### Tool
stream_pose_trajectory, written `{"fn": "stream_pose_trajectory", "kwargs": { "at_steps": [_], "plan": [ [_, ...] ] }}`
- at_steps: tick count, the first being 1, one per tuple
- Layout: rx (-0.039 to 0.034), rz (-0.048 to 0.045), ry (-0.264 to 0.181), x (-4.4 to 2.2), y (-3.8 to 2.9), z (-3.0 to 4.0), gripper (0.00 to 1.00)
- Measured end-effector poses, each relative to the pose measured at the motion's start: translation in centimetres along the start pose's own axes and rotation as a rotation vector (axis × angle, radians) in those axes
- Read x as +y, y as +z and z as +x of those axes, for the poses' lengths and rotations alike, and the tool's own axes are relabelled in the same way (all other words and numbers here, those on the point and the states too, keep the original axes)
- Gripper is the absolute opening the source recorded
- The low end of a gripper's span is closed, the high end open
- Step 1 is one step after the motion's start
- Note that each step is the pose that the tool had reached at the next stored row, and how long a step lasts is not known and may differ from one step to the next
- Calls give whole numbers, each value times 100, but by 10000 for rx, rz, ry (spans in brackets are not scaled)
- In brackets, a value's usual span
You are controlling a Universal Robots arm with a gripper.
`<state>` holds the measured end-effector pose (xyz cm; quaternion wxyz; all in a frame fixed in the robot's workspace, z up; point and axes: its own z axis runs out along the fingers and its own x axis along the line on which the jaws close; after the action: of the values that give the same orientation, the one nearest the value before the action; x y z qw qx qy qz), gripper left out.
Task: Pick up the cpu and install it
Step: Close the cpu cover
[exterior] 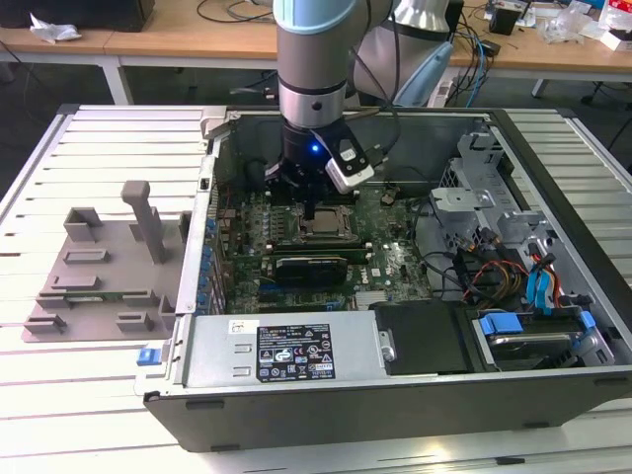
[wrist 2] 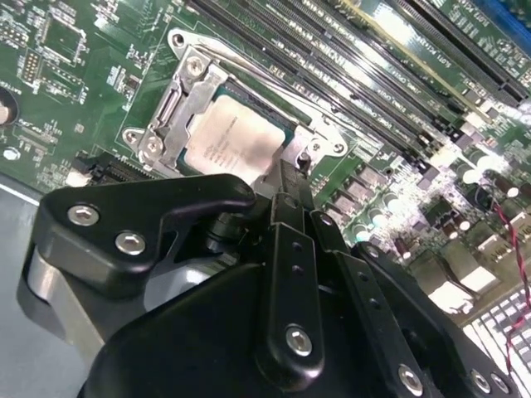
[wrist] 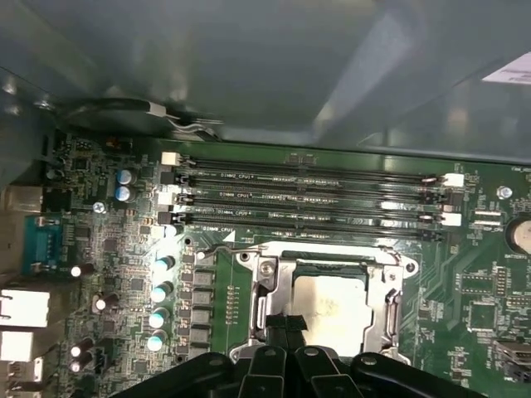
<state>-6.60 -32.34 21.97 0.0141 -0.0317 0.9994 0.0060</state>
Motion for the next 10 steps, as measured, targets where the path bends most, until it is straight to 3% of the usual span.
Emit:
{"fn": "stream_pose_trajectory", "kwargs": {
  "at_steps": [5, 7, 10],
  "plan": [
    [-33, -4, 1, 1, 60, 14, 11],
    [-33, 1, 81, -1, 142, 24, 11],
    [-32, 4, 137, -25, 162, 29, 11]
  ]
}}
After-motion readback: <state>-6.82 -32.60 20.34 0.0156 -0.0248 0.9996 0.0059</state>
